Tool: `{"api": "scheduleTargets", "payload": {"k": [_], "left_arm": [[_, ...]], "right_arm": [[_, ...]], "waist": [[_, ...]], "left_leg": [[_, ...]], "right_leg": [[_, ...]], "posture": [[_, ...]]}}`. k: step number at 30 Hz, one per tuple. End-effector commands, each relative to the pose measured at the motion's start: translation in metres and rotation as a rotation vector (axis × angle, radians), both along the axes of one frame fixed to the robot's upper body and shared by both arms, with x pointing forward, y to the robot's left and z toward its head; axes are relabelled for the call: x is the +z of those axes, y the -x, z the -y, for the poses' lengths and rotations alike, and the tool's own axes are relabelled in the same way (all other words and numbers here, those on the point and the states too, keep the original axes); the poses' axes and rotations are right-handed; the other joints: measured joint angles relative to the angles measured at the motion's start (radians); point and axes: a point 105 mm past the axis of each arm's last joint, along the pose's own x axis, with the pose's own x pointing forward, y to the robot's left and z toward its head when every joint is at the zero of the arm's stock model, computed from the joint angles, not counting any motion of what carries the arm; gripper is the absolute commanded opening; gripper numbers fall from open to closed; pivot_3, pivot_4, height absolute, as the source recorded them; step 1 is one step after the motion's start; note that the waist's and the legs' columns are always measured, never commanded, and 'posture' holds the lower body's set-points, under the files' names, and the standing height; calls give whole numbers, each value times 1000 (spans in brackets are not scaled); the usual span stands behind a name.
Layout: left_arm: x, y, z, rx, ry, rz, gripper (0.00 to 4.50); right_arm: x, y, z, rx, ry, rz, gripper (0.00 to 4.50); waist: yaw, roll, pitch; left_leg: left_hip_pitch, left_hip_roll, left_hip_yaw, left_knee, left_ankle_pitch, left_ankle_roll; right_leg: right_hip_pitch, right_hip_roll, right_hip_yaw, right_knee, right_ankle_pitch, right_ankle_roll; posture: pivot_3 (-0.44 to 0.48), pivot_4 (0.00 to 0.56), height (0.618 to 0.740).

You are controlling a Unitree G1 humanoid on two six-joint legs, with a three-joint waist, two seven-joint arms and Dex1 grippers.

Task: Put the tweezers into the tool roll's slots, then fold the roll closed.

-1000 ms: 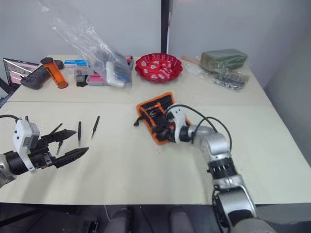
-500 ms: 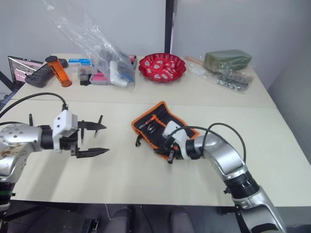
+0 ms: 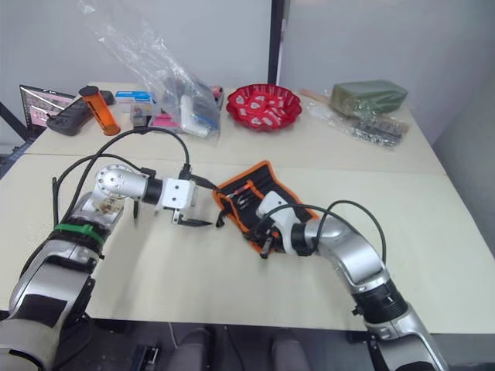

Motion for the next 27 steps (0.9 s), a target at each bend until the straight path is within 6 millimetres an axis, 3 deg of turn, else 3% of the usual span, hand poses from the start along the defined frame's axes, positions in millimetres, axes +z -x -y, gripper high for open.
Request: {"api": "scheduleTargets", "payload": {"k": [1,4,7,18,27], "left_arm": [[11,-7,10,-29,3,66,4500],[13,-10,15,-36,7,68,4500],[9,-8,20,-54,10,20,3693],[-1,-5,20,-79,-67,-23,20],[-6,-2,2,-93,-159,24,6]], "right_arm": [[8,4,-1,-3,-10,44,18],[5,7,-2,-3,6,47,18],[-1,10,-2,0,45,60,0],[3,13,-6,9,35,64,0],[1,21,-7,55,73,74,0]], "waist": [[2,0,0],[2,0,0],[1,0,0],[0,0,0],[0,0,0]], "left_leg": [[0,0,0,0,0,0],[-1,-1,-1,1,0,0],[-1,-1,-1,1,0,0],[-1,-1,-2,3,0,0],[-1,-1,-2,3,0,0]], "right_leg": [[0,0,0,0,0,0],[0,0,0,0,0,1],[0,0,0,1,0,1],[0,0,-1,3,0,1],[0,0,-1,3,0,1]], "posture": [[0,150,729],[0,150,729],[0,150,729],[0,150,729],[0,150,729]]}}
